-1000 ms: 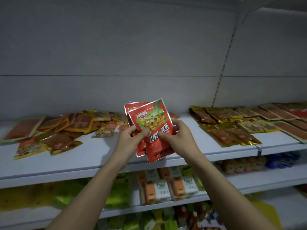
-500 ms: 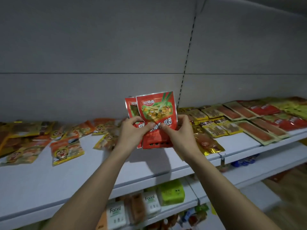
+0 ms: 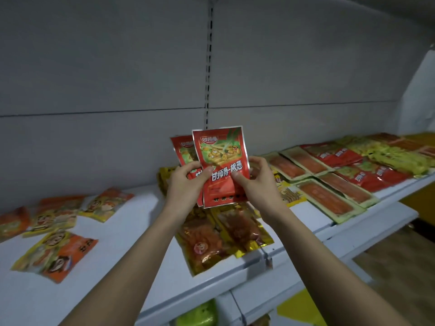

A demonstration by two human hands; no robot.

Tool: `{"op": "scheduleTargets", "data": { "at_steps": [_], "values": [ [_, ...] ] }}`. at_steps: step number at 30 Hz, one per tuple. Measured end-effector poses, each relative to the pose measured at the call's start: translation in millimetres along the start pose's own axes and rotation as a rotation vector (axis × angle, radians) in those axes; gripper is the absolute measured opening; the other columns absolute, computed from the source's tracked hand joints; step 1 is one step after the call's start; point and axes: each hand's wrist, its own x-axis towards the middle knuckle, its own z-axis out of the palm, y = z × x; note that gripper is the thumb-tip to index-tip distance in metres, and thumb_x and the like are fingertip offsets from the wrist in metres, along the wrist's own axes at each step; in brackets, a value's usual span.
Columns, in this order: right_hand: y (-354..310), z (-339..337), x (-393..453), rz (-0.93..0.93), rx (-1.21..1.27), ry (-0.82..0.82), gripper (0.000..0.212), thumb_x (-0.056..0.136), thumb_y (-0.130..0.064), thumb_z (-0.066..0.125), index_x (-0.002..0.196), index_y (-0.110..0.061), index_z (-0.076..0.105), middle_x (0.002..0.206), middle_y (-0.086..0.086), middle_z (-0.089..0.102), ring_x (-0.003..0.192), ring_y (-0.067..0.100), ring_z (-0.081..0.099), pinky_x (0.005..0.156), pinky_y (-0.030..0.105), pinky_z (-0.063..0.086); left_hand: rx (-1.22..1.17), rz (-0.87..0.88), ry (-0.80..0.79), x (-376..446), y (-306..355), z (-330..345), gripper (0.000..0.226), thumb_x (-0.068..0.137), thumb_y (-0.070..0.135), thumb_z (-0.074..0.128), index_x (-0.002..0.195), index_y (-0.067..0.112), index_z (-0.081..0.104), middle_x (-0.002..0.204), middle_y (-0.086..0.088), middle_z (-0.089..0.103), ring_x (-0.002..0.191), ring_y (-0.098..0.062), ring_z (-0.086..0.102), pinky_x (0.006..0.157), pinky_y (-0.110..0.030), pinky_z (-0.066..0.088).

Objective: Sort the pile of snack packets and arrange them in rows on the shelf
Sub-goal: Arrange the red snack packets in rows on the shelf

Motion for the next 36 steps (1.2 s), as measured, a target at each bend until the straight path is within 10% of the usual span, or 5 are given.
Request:
{"op": "scheduleTargets", "data": {
  "at_steps": [16,30,36],
  "values": [
    [32,-342,81,0.074,0.055,0.089,0.038,0.094,-0.013,0.067,0.125,-0.022,0.046,0.105,0.002,0.071,0.083,0.012,0.074,0.067,0.028,0.059,-0.084,-0.008,-0.015,-6,2,326,0.022,0.097,0.005,0.062,0.101,0.023,0.075,0.102,0.014,0.070,0.082,-0.006,0.074,0.064,-0.020,0.058],
    [52,-552,204,0.161,-0.189,0.299,0.042,0.098,-0.012,0.055,0.136,-0.018,0.039,0.098,0.000,0.060,0.080,0.011,0.062,0.058,0.029,0.048,-0.001,0.063,0.090,90,3,471,0.028,0.084,0.007,0.078,0.099,0.030,0.070,0.101,0.004,0.069,0.080,-0.010,0.070,0.072,-0.027,0.061],
    [68,-579,274,0.112,-0.582,-0.003,0.061,0.093,0.003,0.055,0.141,-0.030,0.037,0.112,0.008,0.061,0.080,0.017,0.064,0.064,0.030,0.057,0.009,-0.029,0.092,123,-12,496,0.036,0.083,0.013,0.080,0.114,0.027,0.067,0.103,0.007,0.066,0.070,-0.010,0.074,0.060,-0.025,0.061]
  ]
}}
